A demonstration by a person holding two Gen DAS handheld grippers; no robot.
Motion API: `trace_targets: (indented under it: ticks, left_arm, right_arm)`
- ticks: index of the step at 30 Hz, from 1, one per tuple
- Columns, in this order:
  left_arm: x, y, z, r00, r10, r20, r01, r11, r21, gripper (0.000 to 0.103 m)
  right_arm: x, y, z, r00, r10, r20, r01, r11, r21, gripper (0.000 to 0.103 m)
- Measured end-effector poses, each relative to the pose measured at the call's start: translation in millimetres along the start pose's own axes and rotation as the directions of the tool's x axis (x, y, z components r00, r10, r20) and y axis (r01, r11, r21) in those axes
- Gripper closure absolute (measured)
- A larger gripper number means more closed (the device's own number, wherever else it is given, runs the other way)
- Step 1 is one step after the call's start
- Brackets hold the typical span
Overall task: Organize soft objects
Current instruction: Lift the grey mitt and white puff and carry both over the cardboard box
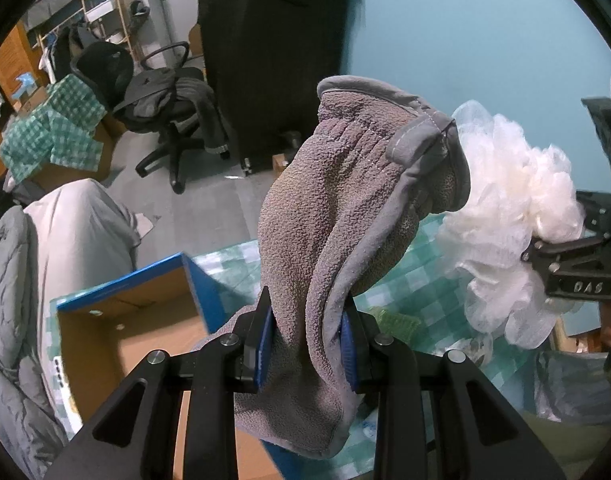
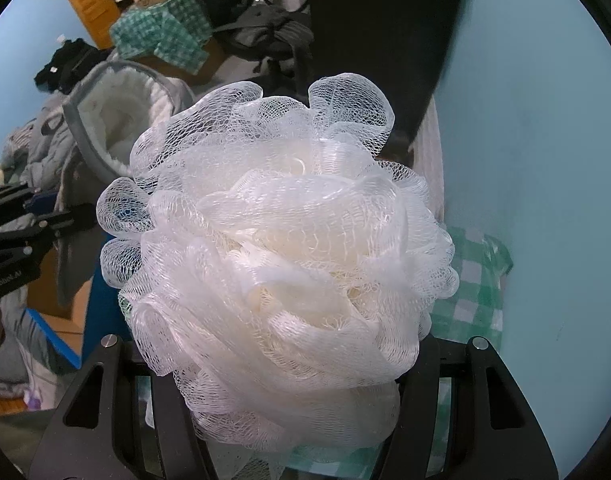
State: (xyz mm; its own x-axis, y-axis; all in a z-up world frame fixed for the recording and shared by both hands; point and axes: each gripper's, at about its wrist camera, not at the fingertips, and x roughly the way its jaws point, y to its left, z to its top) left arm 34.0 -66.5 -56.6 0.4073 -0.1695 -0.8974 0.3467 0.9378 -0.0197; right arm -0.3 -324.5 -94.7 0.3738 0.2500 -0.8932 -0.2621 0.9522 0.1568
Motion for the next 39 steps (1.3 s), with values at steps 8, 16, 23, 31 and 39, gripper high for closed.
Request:
trace_targets:
  ticks: [8, 16, 23, 31, 39]
  left_arm:
    - [-14.6, 25.7, -18.7, 1.000, 0.020, -0.006, -0.020, 0.997, -0.068, 0.074]
    - [-26.8, 55.1, -39.9, 0.999, 0.042, -0.009, -0.043, 0.987, -0.154, 0.074]
    - [-35.2, 82.5, -61.4, 0.998, 0.069, -0.013, -0.070, 0.971, -0.228, 0.074]
    - [-36.6, 122.3, -89.0, 0.994, 0.098, -0.048, -0.108, 0.937, -0.331, 0.074]
    - [-16.7, 159.9, -109.3, 0.989, 0.105, -0.108, -0.141, 0.896, -0.420, 0.074]
  right_arm:
    - [-5.4, 29.1, 12.8, 1.000, 0.021, 0.011, -0.020, 0.998, -0.057, 0.044]
    - [2.5, 65.8, 24.3, 0.998, 0.063, 0.000, -0.063, 0.989, -0.132, 0.044]
    - [12.7, 103.1, 36.7, 0.995, 0.100, -0.014, -0.100, 0.974, -0.202, 0.044]
    - [31.0, 146.7, 48.6, 0.991, 0.130, -0.042, -0.137, 0.955, -0.262, 0.044]
    - [60.5, 189.8, 60.0, 0.985, 0.147, -0.090, -0.168, 0.939, -0.301, 0.044]
